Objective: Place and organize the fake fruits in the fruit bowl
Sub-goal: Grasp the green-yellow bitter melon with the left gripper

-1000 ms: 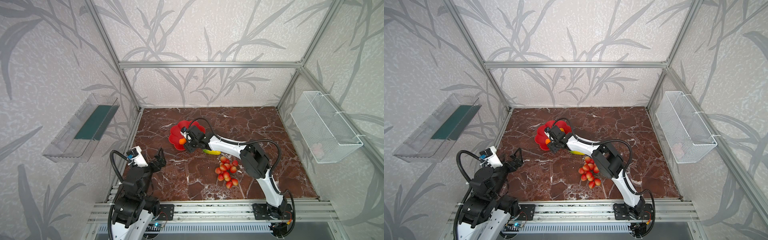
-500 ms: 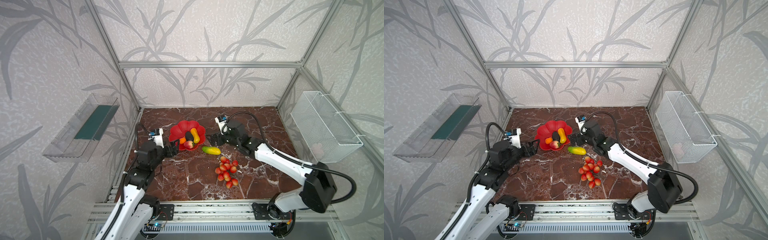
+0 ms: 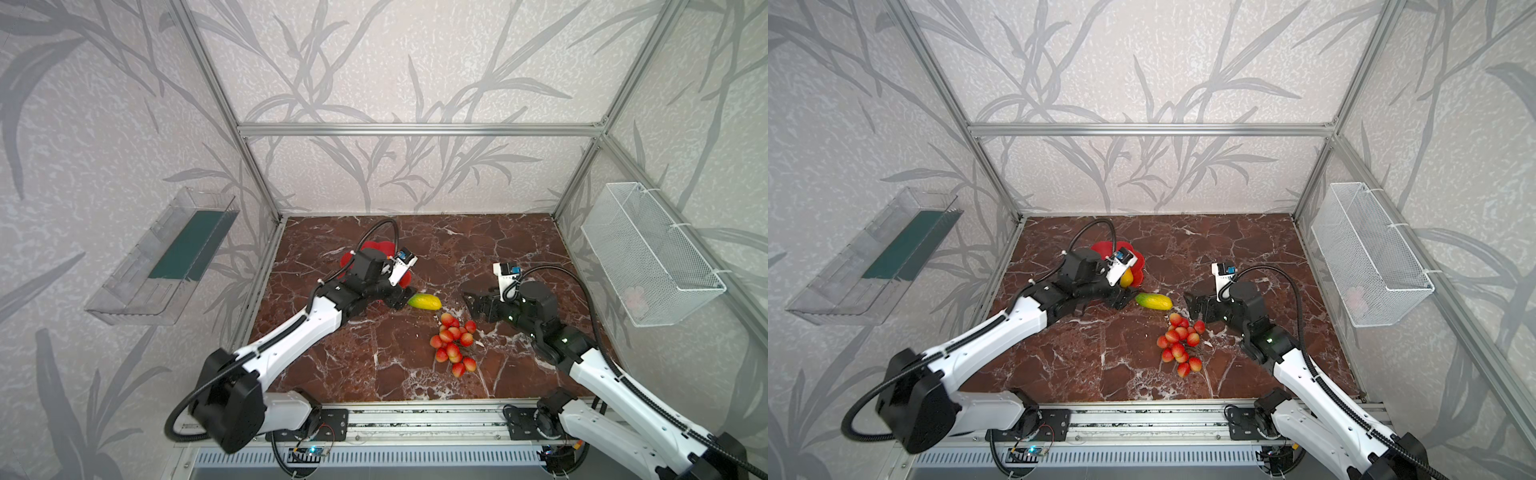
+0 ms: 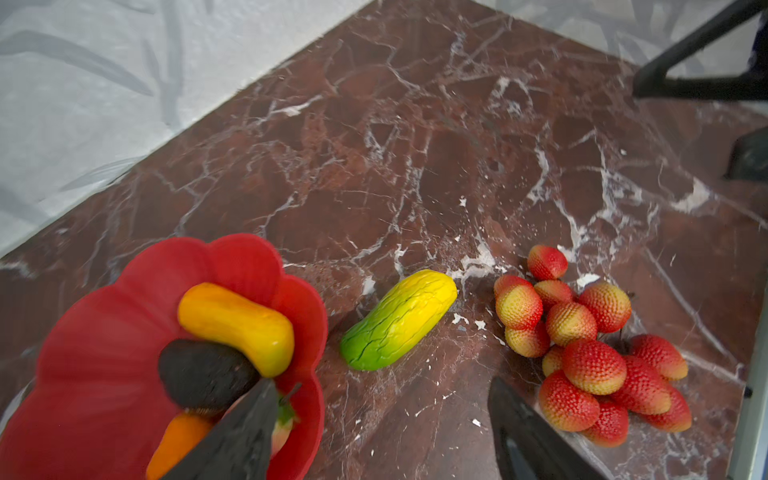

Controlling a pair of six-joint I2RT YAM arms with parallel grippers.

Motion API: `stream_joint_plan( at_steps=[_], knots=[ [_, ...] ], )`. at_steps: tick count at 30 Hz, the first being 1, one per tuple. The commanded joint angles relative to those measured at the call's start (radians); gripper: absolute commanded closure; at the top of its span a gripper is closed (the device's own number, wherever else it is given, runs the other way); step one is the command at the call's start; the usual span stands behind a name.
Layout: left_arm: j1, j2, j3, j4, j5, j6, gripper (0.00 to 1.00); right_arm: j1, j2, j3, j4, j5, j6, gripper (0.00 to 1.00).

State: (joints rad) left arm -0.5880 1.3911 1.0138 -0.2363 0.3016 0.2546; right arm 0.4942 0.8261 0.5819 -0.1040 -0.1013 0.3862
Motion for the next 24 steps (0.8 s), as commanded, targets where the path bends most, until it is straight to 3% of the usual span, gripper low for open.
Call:
stream_joint_plan(
  at_steps=[1,10,17,24],
  knots=[
    [-0.015,0.111,0.093,-0.084,0.085,0.212,0.22,-0.014,-0.049,-0.025,-0.062,-0.028,0.027,0.01],
    [-0.073,0.434,0.346,-0.296,0.095,0.384,0.31,-0.02,-0.15,-0.048,-0.149,-0.017,0.023,0.01],
    [-0.103,0.543,0.422,-0.334,0.089,0.418,0.32,-0.023,-0.183,-0.044,-0.184,-0.009,0.012,0.01],
    [-0.114,0.597,0.44,-0.311,-0.01,0.403,0.3,-0.025,-0.205,-0.042,-0.2,-0.002,0.002,0.01]
  ],
)
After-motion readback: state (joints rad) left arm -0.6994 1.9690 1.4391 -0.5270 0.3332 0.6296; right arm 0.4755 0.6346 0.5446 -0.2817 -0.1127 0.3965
